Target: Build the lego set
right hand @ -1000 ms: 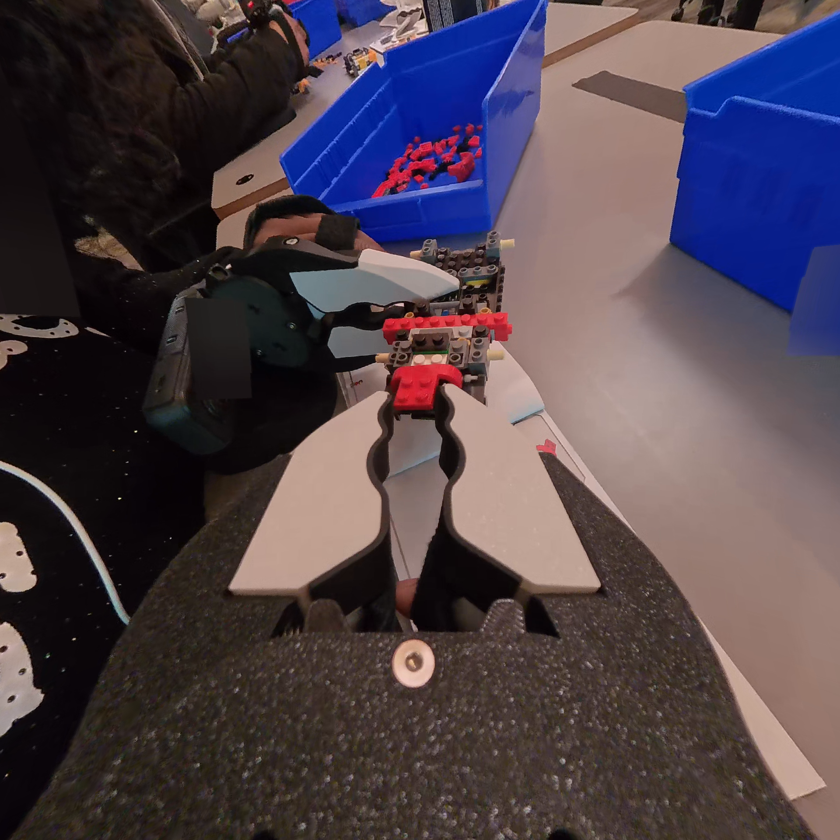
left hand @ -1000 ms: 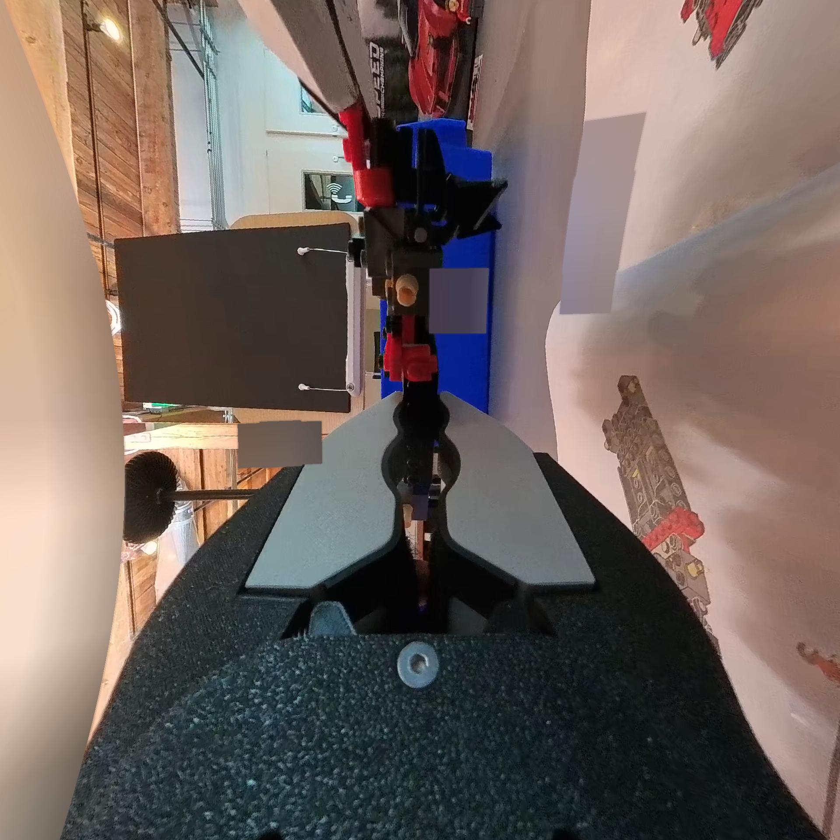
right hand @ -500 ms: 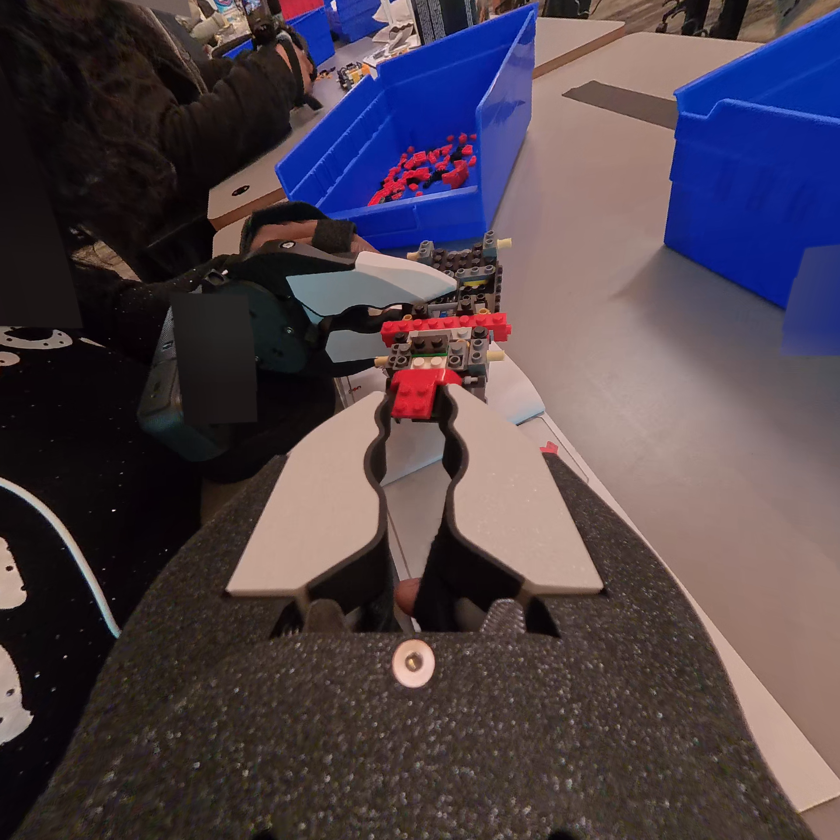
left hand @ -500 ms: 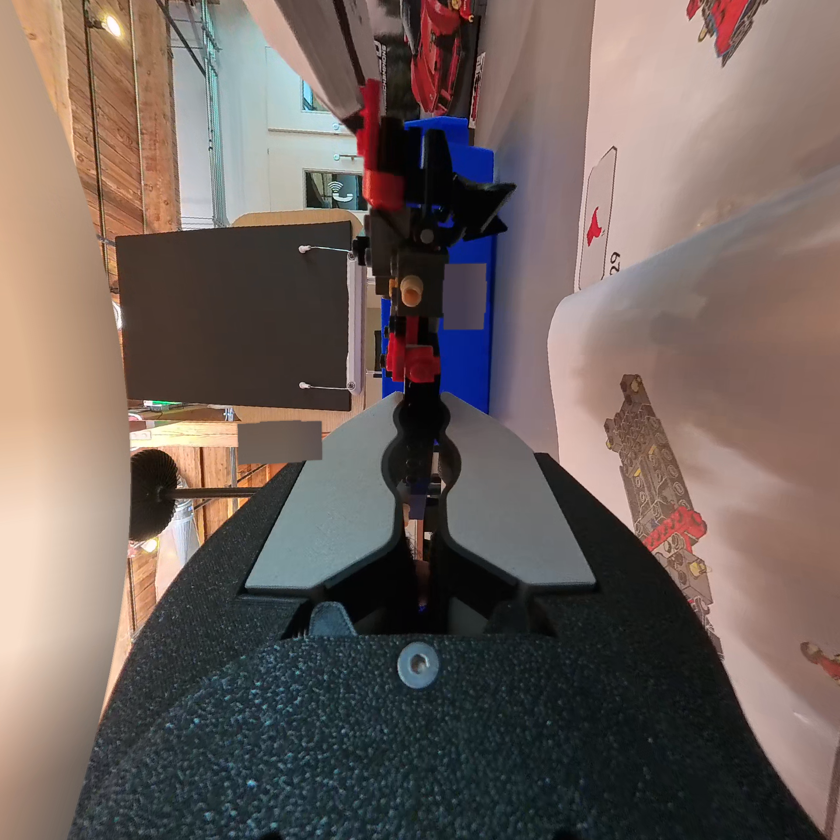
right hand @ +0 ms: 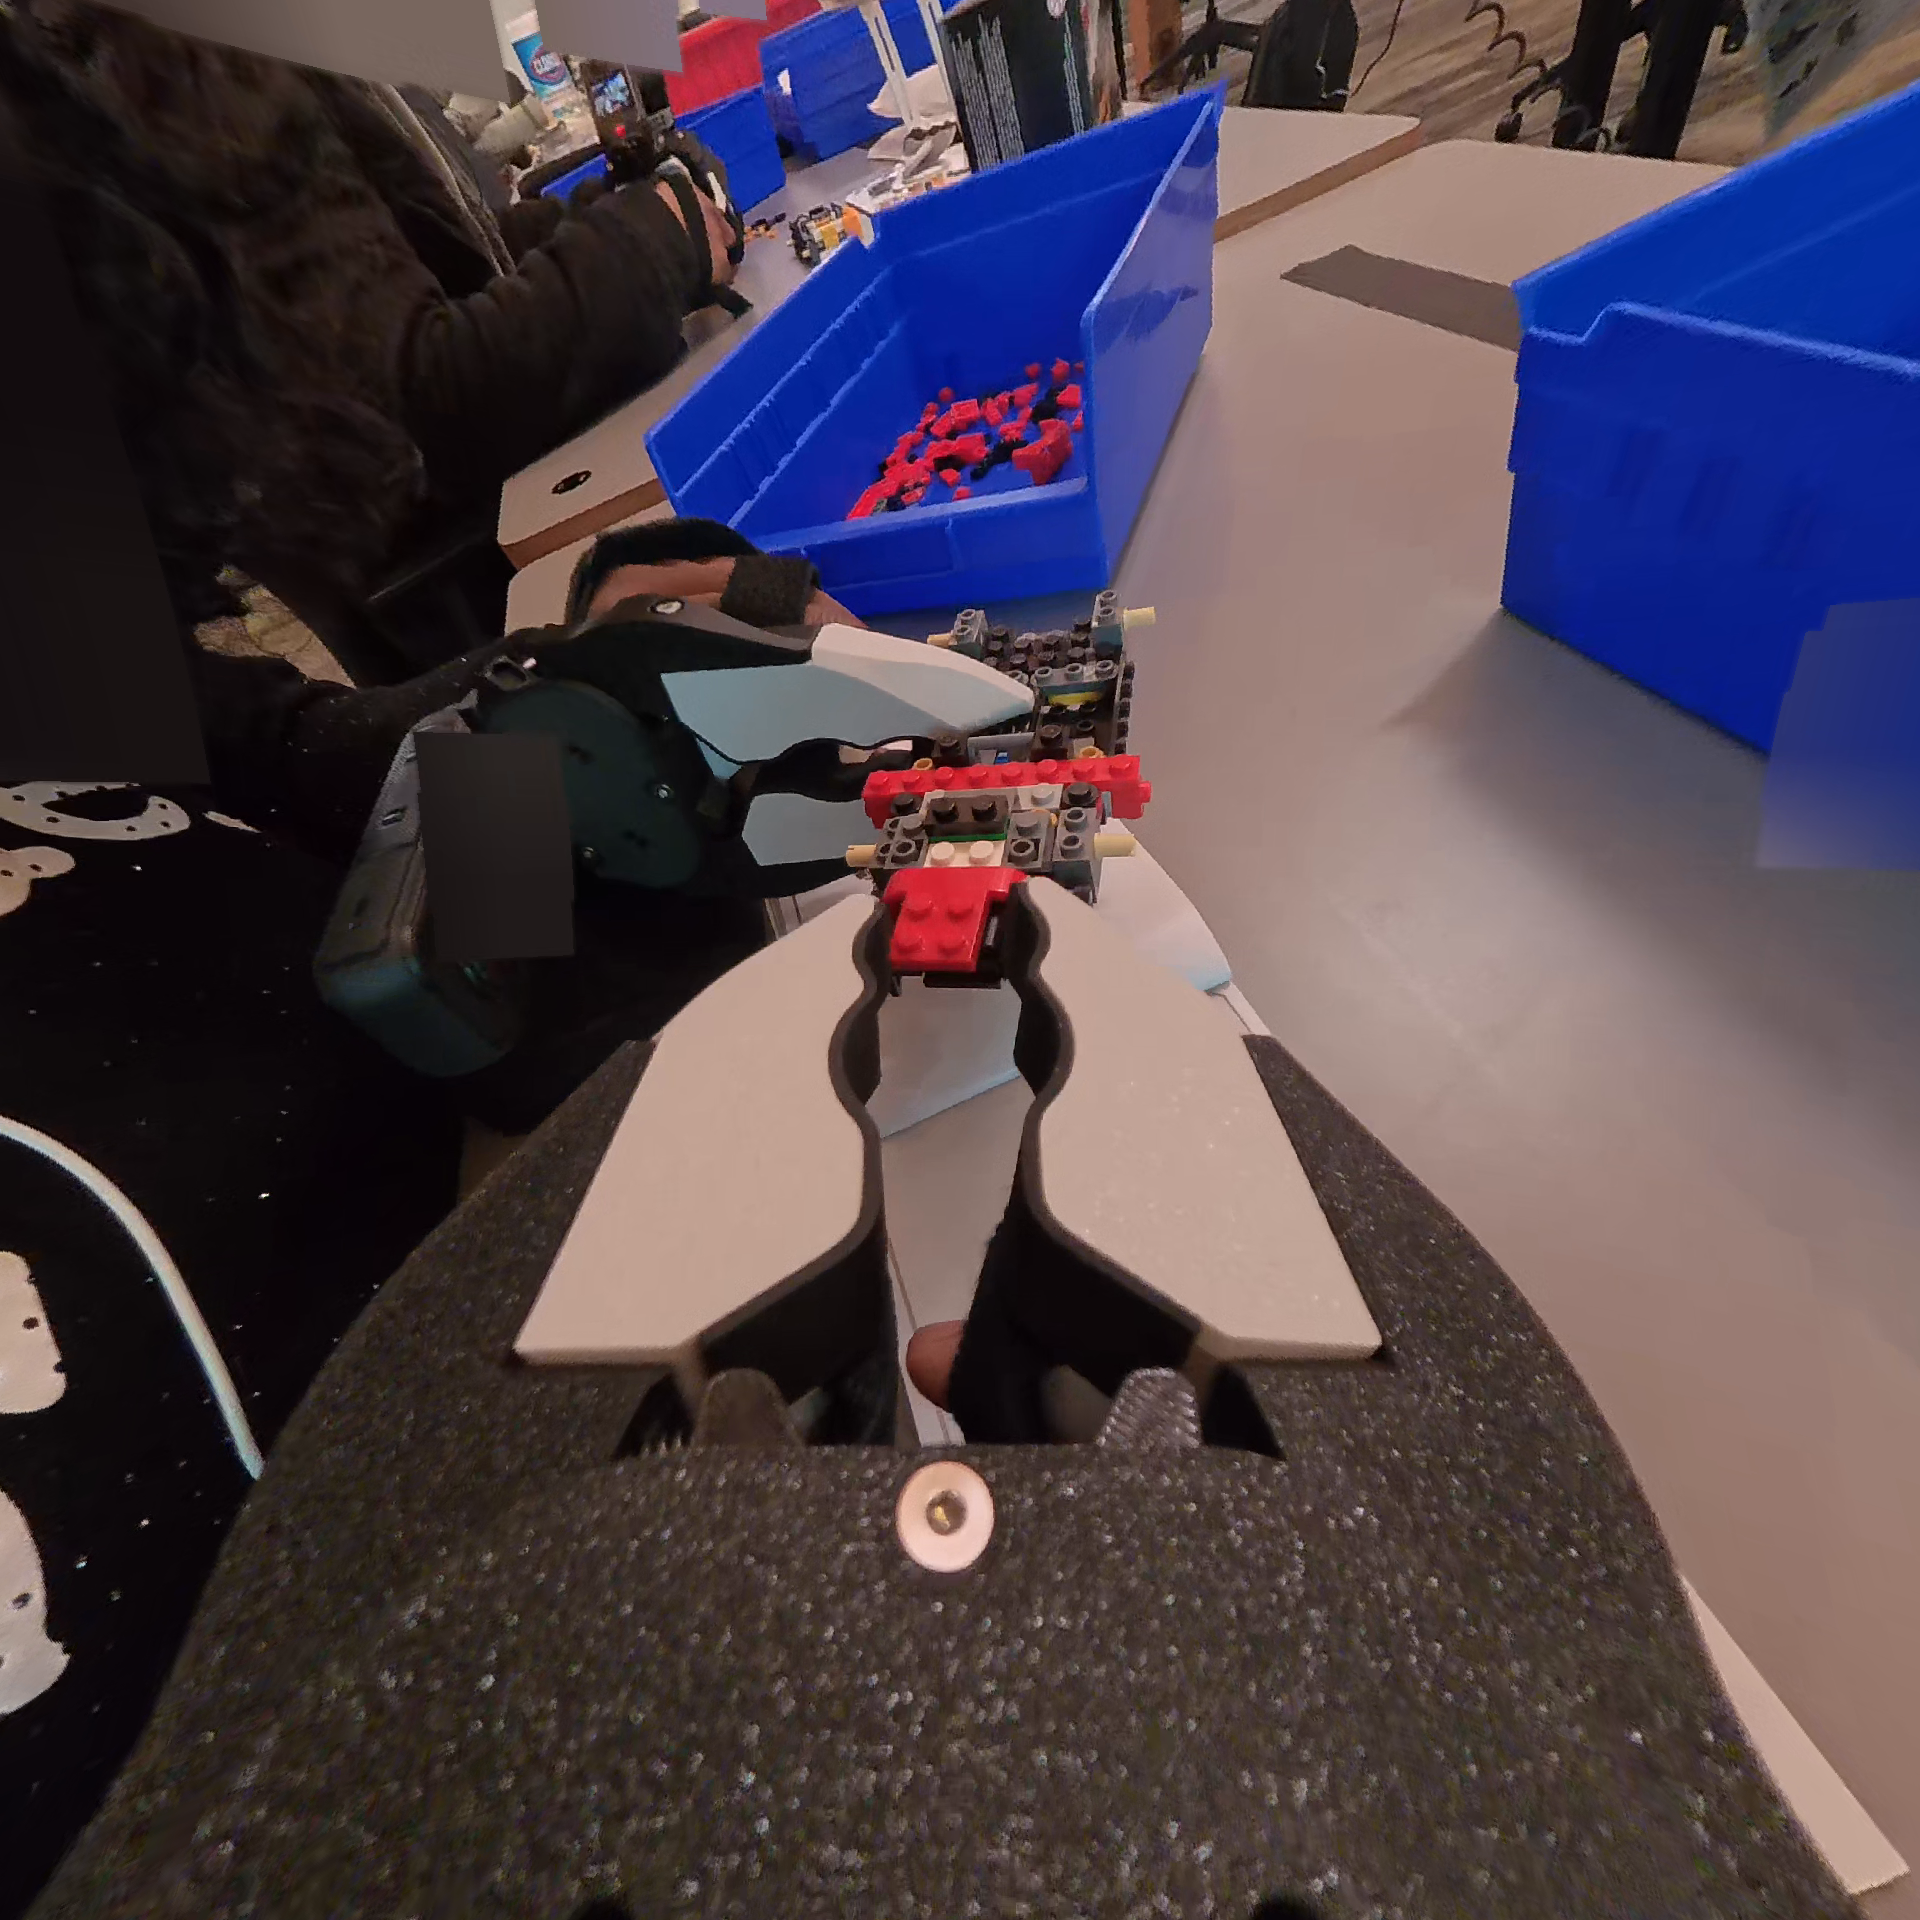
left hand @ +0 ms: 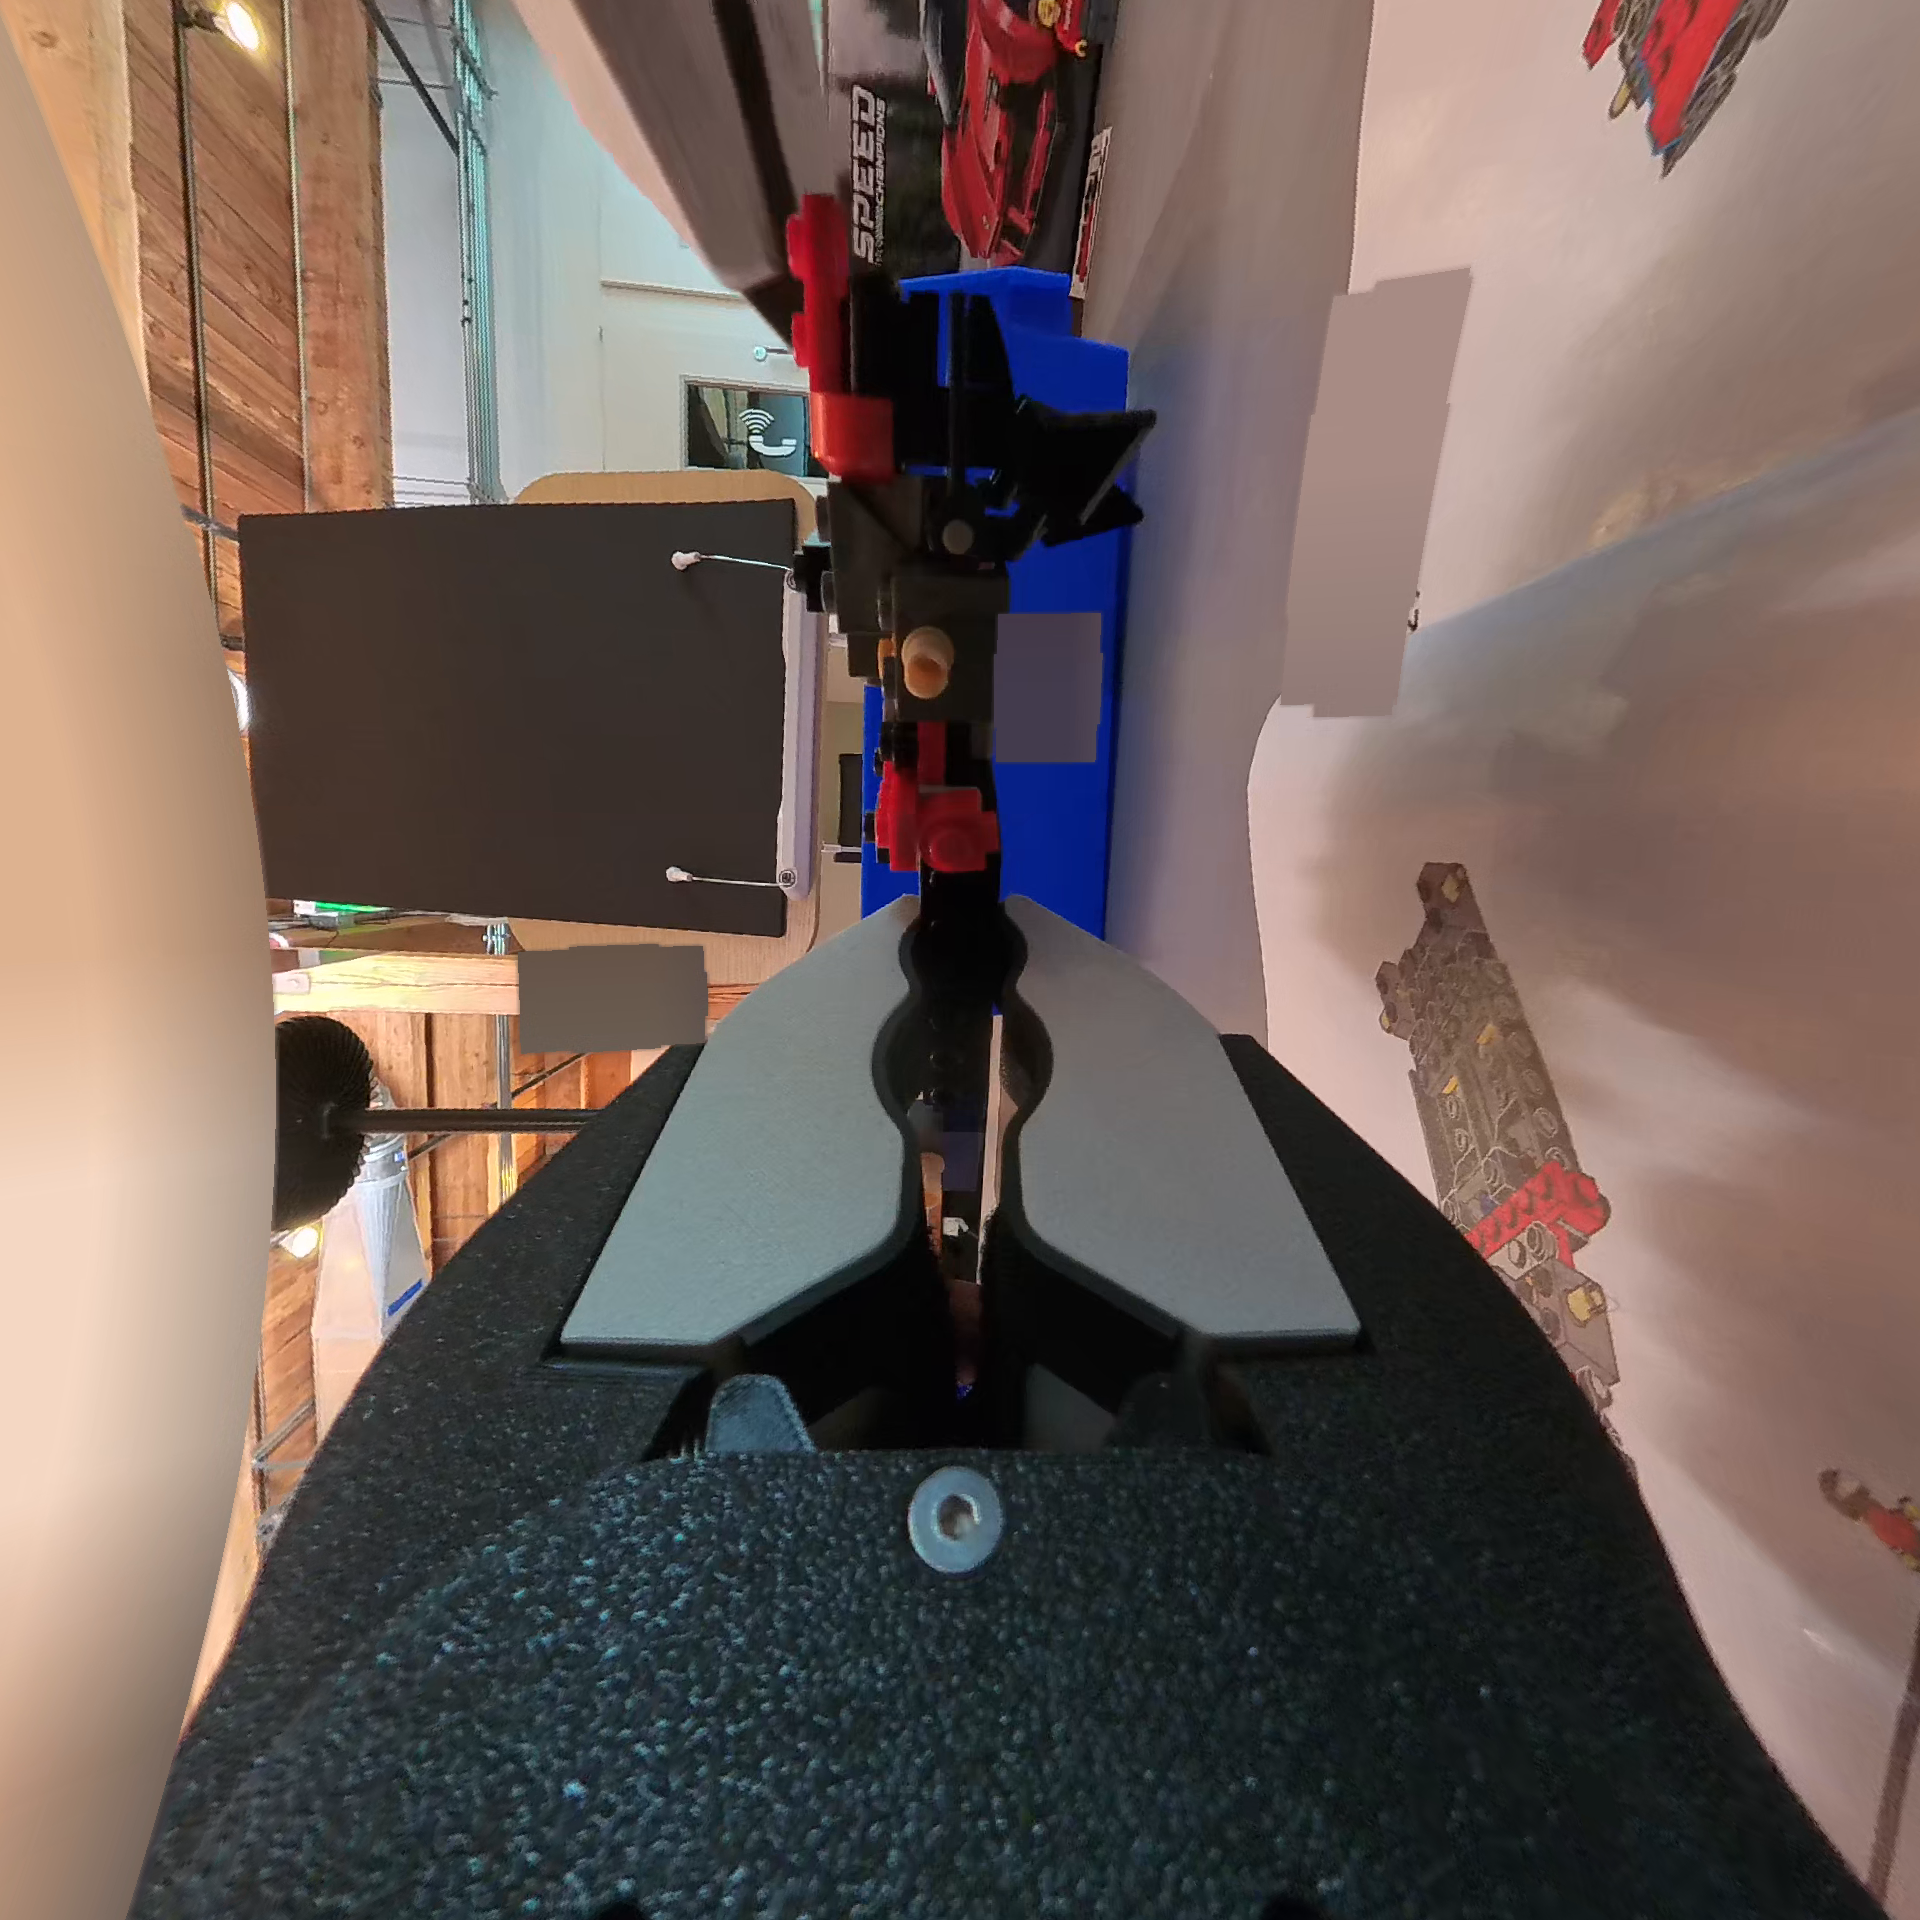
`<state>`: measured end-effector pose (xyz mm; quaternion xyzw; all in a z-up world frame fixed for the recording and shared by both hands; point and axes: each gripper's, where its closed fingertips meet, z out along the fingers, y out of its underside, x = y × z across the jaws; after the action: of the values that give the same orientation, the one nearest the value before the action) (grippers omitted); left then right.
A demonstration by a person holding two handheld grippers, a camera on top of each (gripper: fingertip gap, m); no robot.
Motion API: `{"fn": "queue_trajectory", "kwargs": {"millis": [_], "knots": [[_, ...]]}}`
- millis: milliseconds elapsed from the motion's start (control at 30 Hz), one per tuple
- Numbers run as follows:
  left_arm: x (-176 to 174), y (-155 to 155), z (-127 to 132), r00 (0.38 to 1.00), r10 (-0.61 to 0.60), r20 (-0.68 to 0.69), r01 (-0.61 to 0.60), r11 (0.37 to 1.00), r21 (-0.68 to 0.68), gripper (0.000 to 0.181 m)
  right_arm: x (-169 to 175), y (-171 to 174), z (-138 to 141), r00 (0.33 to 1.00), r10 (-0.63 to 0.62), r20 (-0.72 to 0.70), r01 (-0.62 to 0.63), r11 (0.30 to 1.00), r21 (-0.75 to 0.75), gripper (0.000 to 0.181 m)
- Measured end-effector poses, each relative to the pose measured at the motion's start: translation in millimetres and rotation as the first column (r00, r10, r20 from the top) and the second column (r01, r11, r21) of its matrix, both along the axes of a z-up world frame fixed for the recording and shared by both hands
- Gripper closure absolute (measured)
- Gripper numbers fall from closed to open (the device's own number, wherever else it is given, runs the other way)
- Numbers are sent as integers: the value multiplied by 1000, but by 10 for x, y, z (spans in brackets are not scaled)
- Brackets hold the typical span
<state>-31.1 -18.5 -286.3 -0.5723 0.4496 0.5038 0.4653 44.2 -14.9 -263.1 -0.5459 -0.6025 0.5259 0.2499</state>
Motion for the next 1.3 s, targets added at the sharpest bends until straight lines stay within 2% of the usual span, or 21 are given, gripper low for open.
{"fn": "queue_trajectory", "kwargs": {"millis": [200, 500, 700, 967, 1300], "knots": [[-8, 3, -11, 1000, 1, 16, -1, 1000, -7, 173, 55, 77, 52, 999, -32, -29, 33, 999, 7, 158], [-16, 7, -28, 1000, 4, 21, -4, 1000, -15, 173, 40, -5, -62, 999, -47, 12, 46, 995, 85, 156], [-24, 4, -28, 1000, 9, 16, -8, 1000, -15, 173, 13, 9, -72, 998, -60, 13, 58, 994, 96, 164], [-15, 4, -25, 1000, 6, 9, -6, 1000, -13, 173, 11, 7, 26, 997, -73, -32, 75, 995, 66, 165], [-5, 1, -18, 1000, 4, 0, -4, 1000, -9, 173, -55, -21, -48, 998, -67, 23, 62, 985, 163, 165]]}}
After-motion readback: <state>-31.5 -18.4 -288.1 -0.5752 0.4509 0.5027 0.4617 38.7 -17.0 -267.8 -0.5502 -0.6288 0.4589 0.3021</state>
